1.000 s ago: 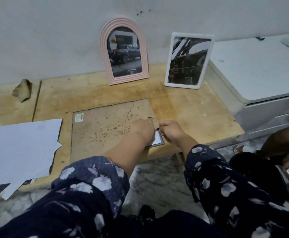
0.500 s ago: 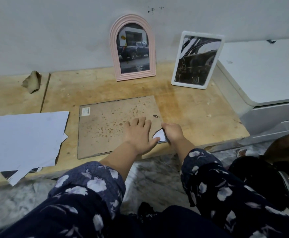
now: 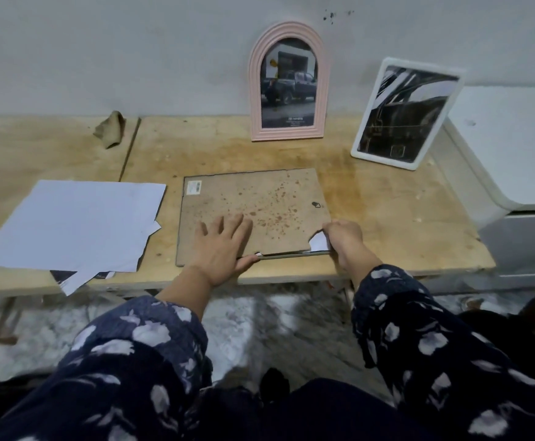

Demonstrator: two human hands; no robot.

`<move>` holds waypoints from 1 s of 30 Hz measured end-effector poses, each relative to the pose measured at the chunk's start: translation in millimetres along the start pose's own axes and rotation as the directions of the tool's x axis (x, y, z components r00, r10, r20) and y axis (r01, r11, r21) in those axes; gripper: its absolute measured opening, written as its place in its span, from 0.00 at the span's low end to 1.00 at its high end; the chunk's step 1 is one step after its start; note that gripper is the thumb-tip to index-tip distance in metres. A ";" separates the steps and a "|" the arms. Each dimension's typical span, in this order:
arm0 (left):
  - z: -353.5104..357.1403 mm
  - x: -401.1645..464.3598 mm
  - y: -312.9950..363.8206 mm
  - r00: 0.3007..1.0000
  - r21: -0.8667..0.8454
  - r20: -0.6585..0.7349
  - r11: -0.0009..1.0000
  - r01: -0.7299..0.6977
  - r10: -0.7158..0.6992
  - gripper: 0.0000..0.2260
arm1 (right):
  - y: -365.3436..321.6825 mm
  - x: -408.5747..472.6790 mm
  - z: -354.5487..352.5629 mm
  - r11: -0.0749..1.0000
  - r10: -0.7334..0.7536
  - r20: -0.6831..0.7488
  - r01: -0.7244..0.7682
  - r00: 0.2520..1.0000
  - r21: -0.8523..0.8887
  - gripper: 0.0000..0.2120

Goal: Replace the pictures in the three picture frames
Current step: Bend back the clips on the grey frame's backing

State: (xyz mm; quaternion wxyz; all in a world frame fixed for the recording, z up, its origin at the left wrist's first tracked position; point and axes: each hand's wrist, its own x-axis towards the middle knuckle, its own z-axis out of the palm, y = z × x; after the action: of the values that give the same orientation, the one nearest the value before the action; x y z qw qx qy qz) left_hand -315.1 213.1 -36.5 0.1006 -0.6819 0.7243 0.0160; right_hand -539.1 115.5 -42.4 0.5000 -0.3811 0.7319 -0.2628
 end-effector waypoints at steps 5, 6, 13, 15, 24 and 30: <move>-2.2 -1.1 -8.5 0.997 0.035 0.078 0.999 -0.028 0.025 0.34 | 2.7 -5.8 5.7 0.967 -0.121 -0.049 0.106 0.991 -0.232 0.11; -4.4 1.0 -7.6 0.993 0.030 0.108 0.999 -0.041 0.037 0.33 | 3.9 -6.5 8.2 0.941 -0.159 -0.055 0.135 0.986 -0.310 0.10; -18.6 3.2 -9.4 0.984 0.112 0.137 0.985 -0.134 0.118 0.30 | 2.7 -47.2 16.6 0.618 -0.547 0.101 0.483 0.831 -0.621 0.30; -19.4 3.1 -9.6 0.983 0.136 0.130 0.980 -0.146 0.128 0.30 | 1.2 -54.4 25.1 0.329 -0.633 0.352 0.651 0.690 -0.684 0.27; -23.8 0.3 -16.0 0.984 0.238 -0.028 0.958 -0.162 0.174 0.27 | -10.1 -60.7 63.6 -0.096 -0.548 0.699 0.795 0.460 -0.598 0.30; 0.2 -10.2 -30.1 0.931 0.181 -0.267 0.962 -0.204 0.248 0.26 | -10.6 -62.9 69.2 -0.007 -0.555 0.691 0.828 0.463 -0.561 0.26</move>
State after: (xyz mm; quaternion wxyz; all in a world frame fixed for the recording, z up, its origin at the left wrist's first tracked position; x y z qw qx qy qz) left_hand -284.7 221.1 -31.6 0.0428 -0.5794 0.8040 -0.1265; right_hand -458.2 160.8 -26.0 0.1217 -0.9168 0.3801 -0.0115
